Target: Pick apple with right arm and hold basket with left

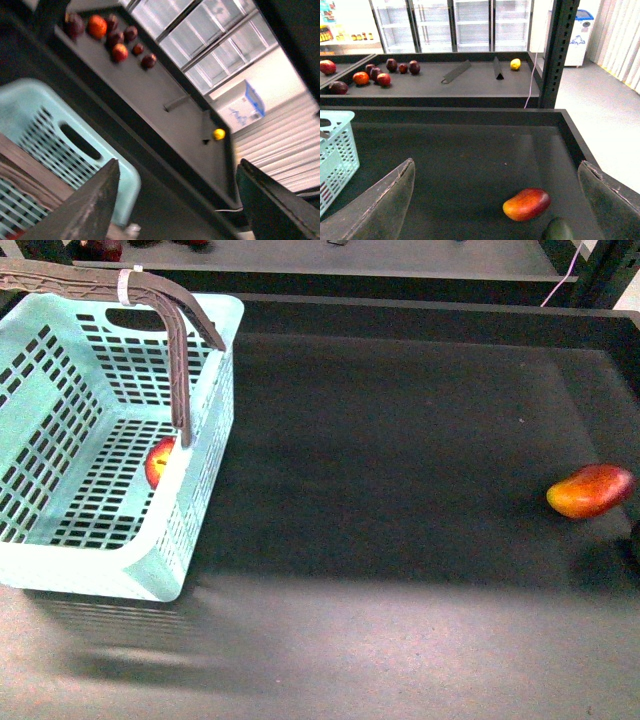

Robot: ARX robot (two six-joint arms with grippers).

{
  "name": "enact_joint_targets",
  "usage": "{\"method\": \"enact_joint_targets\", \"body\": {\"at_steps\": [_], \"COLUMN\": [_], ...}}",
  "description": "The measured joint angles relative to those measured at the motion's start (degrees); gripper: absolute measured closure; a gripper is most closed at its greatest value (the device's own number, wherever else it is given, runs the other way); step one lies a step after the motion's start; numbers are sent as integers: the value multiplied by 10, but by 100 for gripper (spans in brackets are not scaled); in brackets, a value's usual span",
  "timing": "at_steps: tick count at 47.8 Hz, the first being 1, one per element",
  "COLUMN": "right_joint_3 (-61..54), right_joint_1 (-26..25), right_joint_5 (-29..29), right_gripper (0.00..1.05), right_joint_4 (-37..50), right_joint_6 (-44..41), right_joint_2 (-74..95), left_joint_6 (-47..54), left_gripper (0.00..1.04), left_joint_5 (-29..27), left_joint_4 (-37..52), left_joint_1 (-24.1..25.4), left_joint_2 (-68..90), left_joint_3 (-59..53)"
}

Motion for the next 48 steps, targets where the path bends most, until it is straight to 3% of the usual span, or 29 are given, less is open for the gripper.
{"method": "enact_joint_targets", "body": {"at_steps": [6, 12, 14, 48], "right_joint_3": [0, 0, 0, 0], "right_joint_1": [0, 0, 0, 0], "right_joint_5": [0, 0, 0, 0], "right_gripper": [9, 9, 9, 9], "right_joint_4": [0, 0, 0, 0], "right_joint_6": [0, 0, 0, 0], "right_joint_2": [0, 0, 0, 0], "left_joint_6": [267, 336, 340, 354], "left_gripper": [68, 97, 102, 101], "left_joint_5": [6, 38, 37, 38], "left_joint_4": [69, 82, 84, 14], "left_joint_1": [12, 35, 38, 41], "left_joint_2": [-75, -127, -137, -384], "left_joint_3": [-103, -183, -196, -364]}}
